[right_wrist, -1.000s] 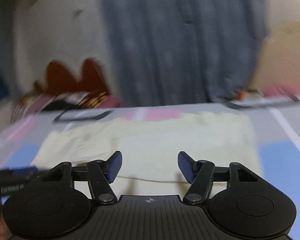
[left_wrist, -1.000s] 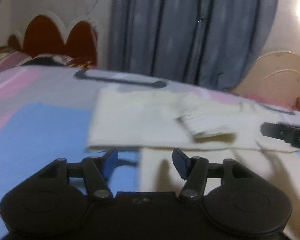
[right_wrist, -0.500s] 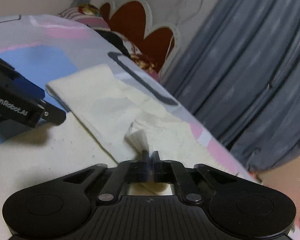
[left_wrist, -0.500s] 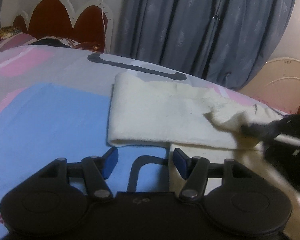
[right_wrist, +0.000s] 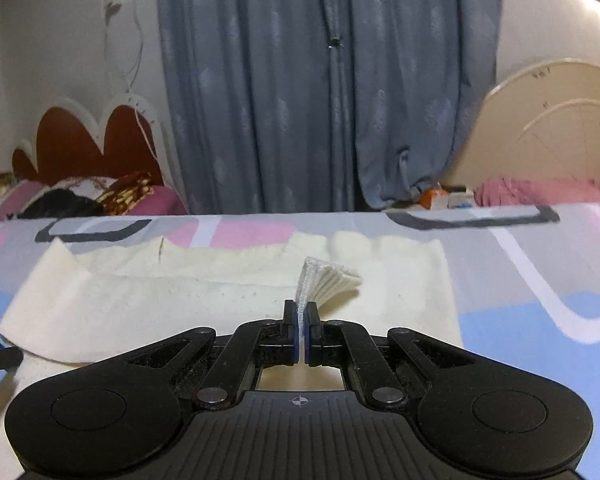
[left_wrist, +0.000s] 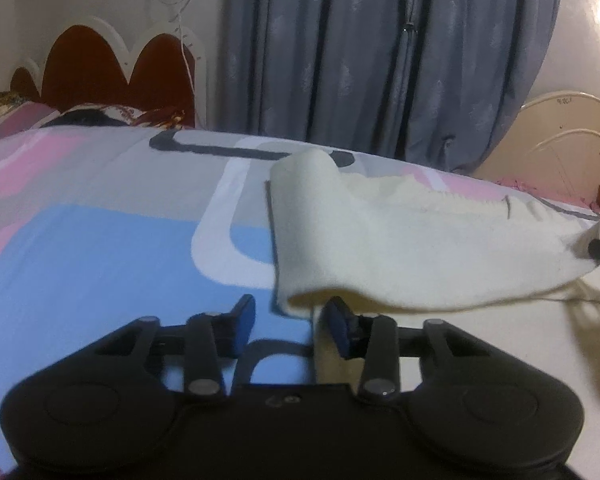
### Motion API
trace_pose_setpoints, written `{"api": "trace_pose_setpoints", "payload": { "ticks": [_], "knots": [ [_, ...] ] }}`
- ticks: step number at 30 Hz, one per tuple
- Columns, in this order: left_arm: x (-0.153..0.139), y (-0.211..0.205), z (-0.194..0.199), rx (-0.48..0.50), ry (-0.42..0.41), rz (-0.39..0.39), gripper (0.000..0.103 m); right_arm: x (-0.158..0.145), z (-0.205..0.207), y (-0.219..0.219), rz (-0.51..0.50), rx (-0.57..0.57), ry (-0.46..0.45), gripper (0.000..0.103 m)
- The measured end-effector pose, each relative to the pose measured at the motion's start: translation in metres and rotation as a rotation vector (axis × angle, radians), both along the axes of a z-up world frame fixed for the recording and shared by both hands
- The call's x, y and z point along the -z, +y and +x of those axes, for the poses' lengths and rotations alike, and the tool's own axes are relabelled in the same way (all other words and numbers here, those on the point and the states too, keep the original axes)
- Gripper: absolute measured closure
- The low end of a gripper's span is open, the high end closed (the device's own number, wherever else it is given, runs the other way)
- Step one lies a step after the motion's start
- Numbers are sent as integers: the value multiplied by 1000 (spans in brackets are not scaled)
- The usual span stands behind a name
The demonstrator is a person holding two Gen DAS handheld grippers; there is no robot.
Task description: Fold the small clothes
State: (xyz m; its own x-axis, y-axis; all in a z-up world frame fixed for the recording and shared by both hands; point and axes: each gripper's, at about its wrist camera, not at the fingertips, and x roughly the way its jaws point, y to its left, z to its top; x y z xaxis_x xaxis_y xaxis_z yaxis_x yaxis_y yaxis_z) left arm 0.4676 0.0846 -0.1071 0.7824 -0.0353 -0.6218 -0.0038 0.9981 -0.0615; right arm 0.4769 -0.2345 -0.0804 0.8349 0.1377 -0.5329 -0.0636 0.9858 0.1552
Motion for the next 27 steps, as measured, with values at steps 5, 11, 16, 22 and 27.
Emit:
{"api": "trace_pose_setpoints", "payload": {
  "ticks": [5,11,16,22,27],
  "knots": [
    [-1,-3,7,15,10,11,80,-15,-11,-11,26,5,-31,102],
    [1,-8,7,18,17,28,81,-33,-22,-24,-19,35,-104,102],
    [1,-8,7,24,20,27,81,1,-13,-38,-18,55,29,102],
    [1,-6,8,14,16,27,81,-2,-23,-38,4,48,-3,102],
    [4,-9,11,29,35,32,79,16,-11,-46,2,51,90,102]
  ]
}}
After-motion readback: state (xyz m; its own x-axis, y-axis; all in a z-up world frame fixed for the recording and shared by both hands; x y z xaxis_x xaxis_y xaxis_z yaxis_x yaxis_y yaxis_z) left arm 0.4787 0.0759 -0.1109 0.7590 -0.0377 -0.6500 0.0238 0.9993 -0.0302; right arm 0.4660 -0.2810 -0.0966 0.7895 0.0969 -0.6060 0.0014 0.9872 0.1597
